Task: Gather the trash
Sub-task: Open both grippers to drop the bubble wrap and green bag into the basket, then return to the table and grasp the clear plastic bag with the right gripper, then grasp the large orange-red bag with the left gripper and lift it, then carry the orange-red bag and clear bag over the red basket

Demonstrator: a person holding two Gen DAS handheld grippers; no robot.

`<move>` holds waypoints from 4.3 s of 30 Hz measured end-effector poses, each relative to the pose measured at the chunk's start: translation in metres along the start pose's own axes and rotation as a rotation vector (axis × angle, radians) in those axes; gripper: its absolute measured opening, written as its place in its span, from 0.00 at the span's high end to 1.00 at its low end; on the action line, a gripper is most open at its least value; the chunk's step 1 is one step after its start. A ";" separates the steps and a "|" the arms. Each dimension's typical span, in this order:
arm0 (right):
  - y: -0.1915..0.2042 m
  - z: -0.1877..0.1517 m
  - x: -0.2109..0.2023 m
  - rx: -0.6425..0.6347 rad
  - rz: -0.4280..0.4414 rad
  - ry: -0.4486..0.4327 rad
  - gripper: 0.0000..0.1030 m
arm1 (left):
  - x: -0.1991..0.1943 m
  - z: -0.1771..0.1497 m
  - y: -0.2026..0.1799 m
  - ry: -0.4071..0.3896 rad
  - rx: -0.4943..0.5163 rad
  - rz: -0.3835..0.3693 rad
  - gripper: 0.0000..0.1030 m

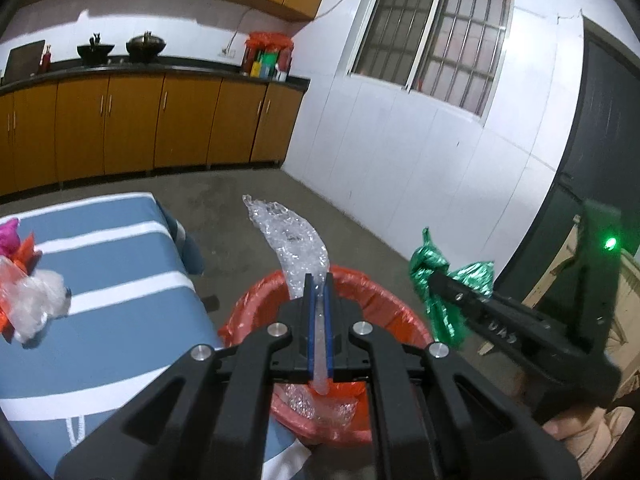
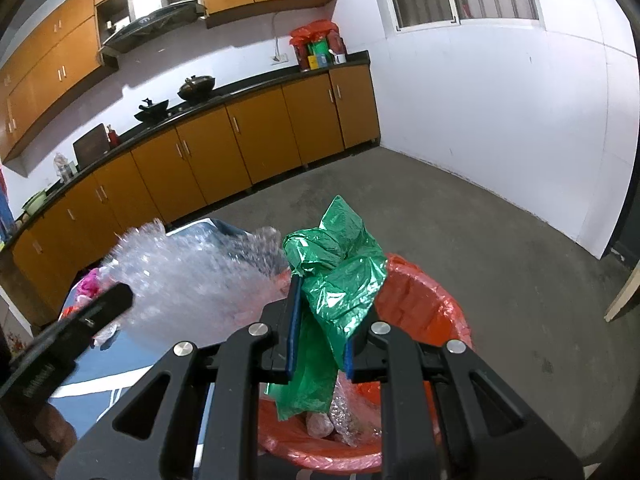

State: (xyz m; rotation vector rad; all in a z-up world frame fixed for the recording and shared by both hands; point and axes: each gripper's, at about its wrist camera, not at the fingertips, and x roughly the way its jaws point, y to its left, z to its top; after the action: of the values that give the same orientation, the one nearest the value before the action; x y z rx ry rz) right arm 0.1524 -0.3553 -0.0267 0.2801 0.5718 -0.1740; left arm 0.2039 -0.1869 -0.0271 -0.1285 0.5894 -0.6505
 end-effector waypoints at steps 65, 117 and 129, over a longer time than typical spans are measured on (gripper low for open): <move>0.358 -0.099 0.143 -0.403 0.316 0.222 0.55 | -0.249 -0.089 0.320 -0.151 -0.373 0.865 0.29; 0.284 -0.080 0.111 -0.387 0.283 0.197 0.95 | -0.172 -0.054 0.339 -0.001 -0.292 0.626 0.87; 0.259 -0.062 0.078 -0.369 0.267 0.131 0.95 | -0.197 -0.039 0.284 -0.071 -0.222 0.573 0.87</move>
State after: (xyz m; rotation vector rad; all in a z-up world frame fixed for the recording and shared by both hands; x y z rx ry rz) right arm 0.2475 -0.0970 -0.0643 0.0068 0.6771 0.2090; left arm 0.2077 0.1607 -0.0481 -0.1801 0.5936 -0.0243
